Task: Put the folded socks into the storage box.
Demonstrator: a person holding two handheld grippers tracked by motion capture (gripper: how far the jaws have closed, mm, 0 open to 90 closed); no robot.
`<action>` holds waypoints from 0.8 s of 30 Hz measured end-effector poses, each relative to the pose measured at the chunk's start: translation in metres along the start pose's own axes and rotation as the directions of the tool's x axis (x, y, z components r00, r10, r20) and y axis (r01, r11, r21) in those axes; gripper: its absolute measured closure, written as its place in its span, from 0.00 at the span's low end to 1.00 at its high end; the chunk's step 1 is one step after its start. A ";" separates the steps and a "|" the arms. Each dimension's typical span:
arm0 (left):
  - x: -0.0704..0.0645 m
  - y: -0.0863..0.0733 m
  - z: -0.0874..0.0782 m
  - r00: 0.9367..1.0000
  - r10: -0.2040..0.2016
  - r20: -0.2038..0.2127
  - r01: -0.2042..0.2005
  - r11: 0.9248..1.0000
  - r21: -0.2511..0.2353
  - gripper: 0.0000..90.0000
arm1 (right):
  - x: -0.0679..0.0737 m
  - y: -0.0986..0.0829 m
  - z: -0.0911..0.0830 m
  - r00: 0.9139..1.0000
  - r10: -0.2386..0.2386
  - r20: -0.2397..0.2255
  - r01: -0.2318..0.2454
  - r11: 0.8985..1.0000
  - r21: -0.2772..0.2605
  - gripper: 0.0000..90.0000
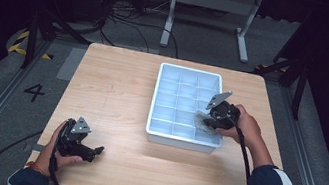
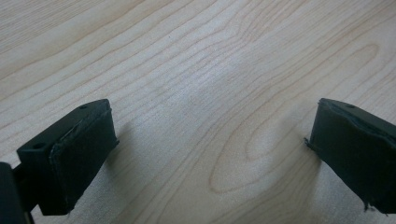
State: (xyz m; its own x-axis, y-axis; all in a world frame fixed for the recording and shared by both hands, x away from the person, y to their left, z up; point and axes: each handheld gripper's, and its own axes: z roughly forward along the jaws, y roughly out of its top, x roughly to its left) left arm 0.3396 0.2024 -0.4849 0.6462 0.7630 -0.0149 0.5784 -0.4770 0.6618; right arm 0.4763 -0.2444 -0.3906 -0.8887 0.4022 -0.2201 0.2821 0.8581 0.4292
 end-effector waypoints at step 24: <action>0.000 0.000 0.000 1.000 -0.001 -0.009 0.001 1.000 -0.003 0.01 | -0.006 0.012 0.024 0.997 -0.048 -0.052 0.056 0.987 0.152 0.83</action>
State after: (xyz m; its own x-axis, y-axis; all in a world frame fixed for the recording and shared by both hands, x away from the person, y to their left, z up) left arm 0.3391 0.2024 -0.4848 0.6413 0.7672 -0.0091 0.5778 -0.4751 0.6637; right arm 0.4932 -0.2289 -0.4053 -0.9187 0.3433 -0.1951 0.2837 0.9176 0.2785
